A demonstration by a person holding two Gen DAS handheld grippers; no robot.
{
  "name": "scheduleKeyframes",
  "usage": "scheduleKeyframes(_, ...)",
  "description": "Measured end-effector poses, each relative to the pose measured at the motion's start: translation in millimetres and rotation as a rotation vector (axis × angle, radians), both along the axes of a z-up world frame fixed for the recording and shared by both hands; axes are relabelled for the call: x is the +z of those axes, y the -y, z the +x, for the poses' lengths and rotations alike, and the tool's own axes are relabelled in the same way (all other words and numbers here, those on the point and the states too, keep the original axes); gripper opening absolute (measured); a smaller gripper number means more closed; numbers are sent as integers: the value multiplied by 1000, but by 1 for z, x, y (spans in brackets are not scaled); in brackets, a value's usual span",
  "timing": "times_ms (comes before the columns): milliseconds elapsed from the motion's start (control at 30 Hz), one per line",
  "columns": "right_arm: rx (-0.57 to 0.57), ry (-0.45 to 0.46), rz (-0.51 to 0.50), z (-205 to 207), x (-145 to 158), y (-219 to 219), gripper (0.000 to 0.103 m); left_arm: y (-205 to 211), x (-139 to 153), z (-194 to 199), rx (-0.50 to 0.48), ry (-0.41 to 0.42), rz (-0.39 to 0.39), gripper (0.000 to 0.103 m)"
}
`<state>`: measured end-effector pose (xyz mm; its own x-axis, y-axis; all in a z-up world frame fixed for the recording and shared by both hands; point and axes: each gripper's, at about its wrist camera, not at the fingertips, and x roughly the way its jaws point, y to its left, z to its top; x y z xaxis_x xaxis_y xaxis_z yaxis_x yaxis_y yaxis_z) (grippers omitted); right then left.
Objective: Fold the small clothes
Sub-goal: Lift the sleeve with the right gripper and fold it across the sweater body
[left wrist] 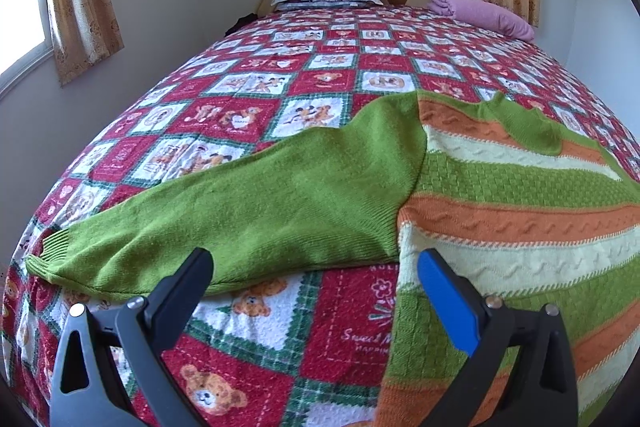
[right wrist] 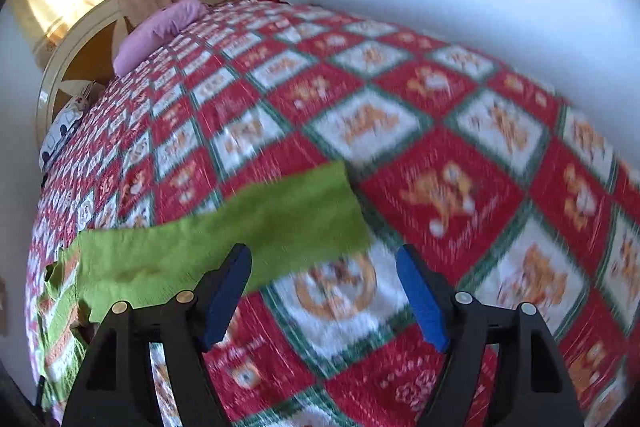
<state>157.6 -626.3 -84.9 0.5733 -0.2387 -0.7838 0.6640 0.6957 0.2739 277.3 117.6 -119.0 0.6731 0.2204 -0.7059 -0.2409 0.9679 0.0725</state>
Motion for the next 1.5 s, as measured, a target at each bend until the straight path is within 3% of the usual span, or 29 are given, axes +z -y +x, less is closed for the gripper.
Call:
scheduleKeyframes(67,-19,21,55,-6,-15,2,61,0,1,-1,-3,2,7,103)
scheduleKeyframes(133,-34,83,73,-8,-18,4,59,1,1,1,-4,-2,17,103)
scheduleKeyframes(200,-11,154,144,-3,-21,11,30,1,-1,2,1,-7,23,103)
scheduleKeyframes(233,-9,163,175,0,-24,13,6,0,-1,3,5,-7,24,103)
scheduleKeyframes(300,-6,162,173,8,-22,14,4,0,-3,4,15,-9,24,103)
scheduleKeyframes(400,30,180,80,19,1,2,4,0,-2,2,22,-7,8,103)
scheduleKeyframes(600,99,252,-74,36,72,-28,4,-1,-1,2,10,-4,13,103)
scheduleKeyframes(767,179,322,-186,53,134,-64,4,-13,-4,4,43,7,-45,103)
scheduleKeyframes(1067,357,378,-355,89,209,-148,4,-17,-10,-1,45,22,-102,103)
scheduleKeyframes(1300,523,389,-442,118,235,-229,4,-22,-13,-2,47,26,-139,103)
scheduleKeyframes(1500,638,382,-479,141,238,-285,4,-29,-16,-2,62,22,-173,103)
